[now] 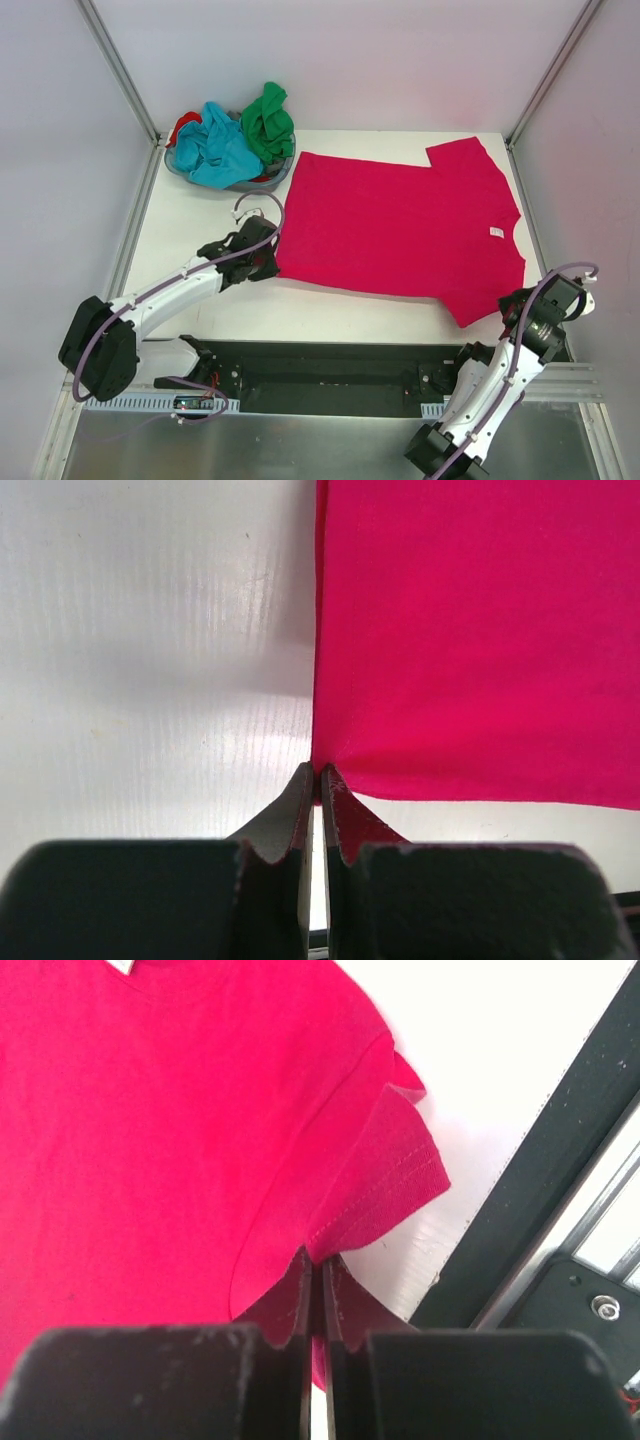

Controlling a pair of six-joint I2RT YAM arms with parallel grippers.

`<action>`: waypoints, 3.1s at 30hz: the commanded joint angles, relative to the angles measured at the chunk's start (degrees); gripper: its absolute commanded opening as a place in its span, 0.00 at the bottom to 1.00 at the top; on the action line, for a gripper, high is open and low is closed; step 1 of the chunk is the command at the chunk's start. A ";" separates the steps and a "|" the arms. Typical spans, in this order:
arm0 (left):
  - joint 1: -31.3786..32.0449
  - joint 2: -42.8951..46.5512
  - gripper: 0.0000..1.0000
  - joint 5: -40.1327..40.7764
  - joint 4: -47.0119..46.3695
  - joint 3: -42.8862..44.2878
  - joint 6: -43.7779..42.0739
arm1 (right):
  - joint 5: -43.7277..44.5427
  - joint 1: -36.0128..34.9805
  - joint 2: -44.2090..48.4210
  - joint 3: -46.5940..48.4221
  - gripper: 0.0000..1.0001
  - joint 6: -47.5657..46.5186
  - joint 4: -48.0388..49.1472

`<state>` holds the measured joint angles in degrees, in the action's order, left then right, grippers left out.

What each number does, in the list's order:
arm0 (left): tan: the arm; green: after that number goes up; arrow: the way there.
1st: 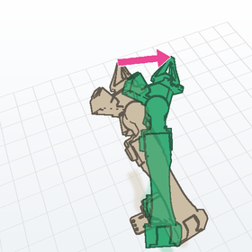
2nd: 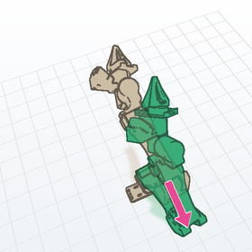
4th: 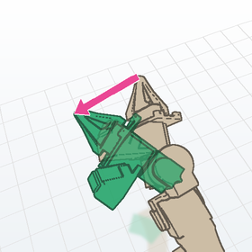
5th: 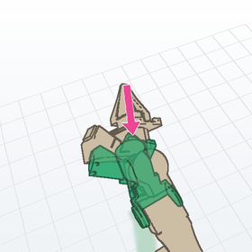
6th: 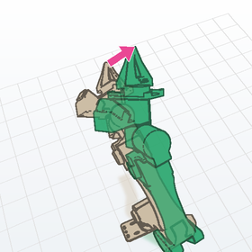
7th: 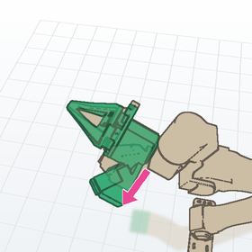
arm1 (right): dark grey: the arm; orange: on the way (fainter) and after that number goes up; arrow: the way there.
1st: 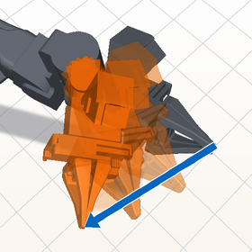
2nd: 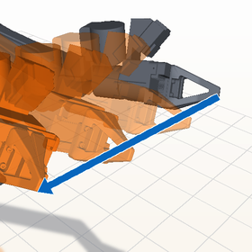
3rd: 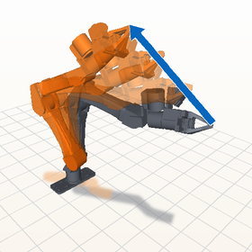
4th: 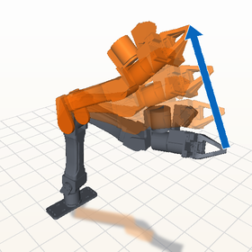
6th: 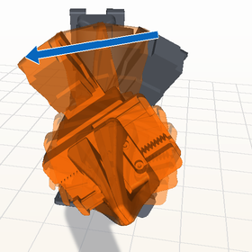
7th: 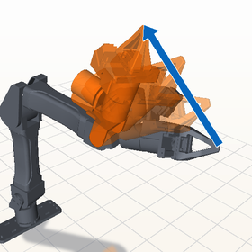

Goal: Fold and stack the t-shirts
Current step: Grap the side of the flattened tshirt closest away from the robot with both arms, then fold the flattened tshirt in 1/3 of the way

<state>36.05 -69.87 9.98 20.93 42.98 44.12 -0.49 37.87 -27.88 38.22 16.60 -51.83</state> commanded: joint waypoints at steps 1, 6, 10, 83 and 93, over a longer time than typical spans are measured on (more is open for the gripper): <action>0.25 2.45 0.00 1.27 2.71 -1.49 2.11 | 0.14 -1.04 2.03 4.84 0.01 -1.31 -7.05; 0.25 7.72 0.00 0.14 4.03 -4.39 3.43 | 0.14 -1.83 3.79 6.96 0.01 -2.45 -11.44; 0.25 11.59 0.00 -1.01 4.21 -6.24 4.40 | 2.42 -2.71 5.20 8.01 0.01 -2.80 -13.12; -10.04 -27.16 0.99 -11.62 0.61 30.85 -11.51 | -3.77 -29.08 -61.51 31.51 0.96 -6.93 19.21; -9.42 -33.66 0.99 -15.60 -2.73 30.67 -11.86 | -7.60 -29.25 -68.79 28.84 0.96 -4.12 22.47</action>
<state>26.59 -101.41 -4.10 19.81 74.08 33.36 -6.52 8.69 -94.80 67.33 10.66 -32.34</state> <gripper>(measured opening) 0.990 0.960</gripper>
